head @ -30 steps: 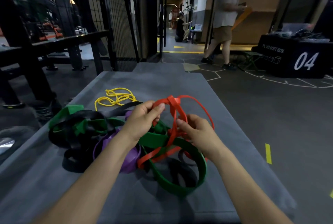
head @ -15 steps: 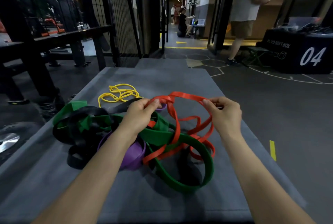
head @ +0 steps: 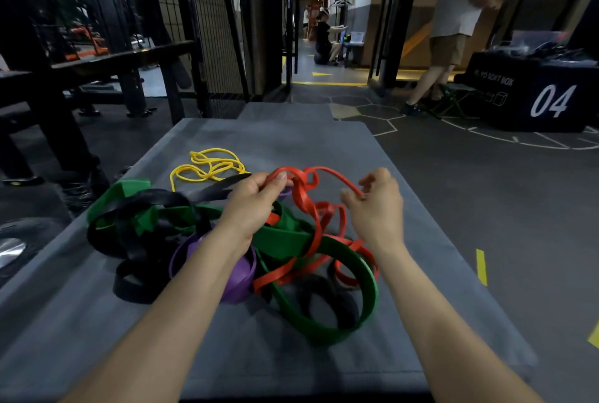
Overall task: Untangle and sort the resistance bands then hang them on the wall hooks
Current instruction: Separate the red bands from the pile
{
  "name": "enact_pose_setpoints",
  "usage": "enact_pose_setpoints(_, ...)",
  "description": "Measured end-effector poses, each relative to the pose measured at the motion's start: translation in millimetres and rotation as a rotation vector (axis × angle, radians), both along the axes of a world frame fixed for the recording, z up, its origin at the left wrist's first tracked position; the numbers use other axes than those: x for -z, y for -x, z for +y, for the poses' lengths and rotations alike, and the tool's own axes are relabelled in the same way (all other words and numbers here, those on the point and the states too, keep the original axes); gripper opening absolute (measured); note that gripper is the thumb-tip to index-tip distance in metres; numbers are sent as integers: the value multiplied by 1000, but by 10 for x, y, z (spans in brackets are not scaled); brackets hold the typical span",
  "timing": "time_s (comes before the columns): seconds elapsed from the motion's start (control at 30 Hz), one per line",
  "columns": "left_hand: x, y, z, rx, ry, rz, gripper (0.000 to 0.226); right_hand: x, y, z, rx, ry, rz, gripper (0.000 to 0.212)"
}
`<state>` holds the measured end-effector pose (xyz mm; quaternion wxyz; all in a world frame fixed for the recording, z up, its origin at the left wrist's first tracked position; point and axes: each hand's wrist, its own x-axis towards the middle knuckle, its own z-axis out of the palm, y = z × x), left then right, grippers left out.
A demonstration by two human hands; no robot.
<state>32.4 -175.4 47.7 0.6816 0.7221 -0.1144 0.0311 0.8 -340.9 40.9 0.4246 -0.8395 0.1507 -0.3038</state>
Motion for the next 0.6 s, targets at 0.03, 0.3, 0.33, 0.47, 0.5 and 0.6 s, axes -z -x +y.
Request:
enact_pose_setpoints(0.03, -3, -4, -3, -1, -5, 1, 21, -28, 26, 91, -56, 38, -27, 13)
enact_pose_setpoints(0.3, -42, 45, 51, 84, 0, -1, 23, 63, 45, 460, -563, -45, 132, 18)
enact_pose_setpoints(0.33, -32, 30, 71, 74, 0, 5, 23, 70, 37, 461, -587, -130, 127, 15)
enact_pose_setpoints(0.47, 26, -30, 128, -54, 93, 93, 30, 41, 54, 420, -535, -126, 75, 29)
enact_pose_setpoints(0.5, 35, -33, 127, -88, 132, 118, 30, 16, 60, 387, -513, -118, 63, 27)
enact_pose_setpoints(0.6, 23, -64, 110, -171, 296, 196, 30, -55, 87, 270, -477, -115, 11, 22)
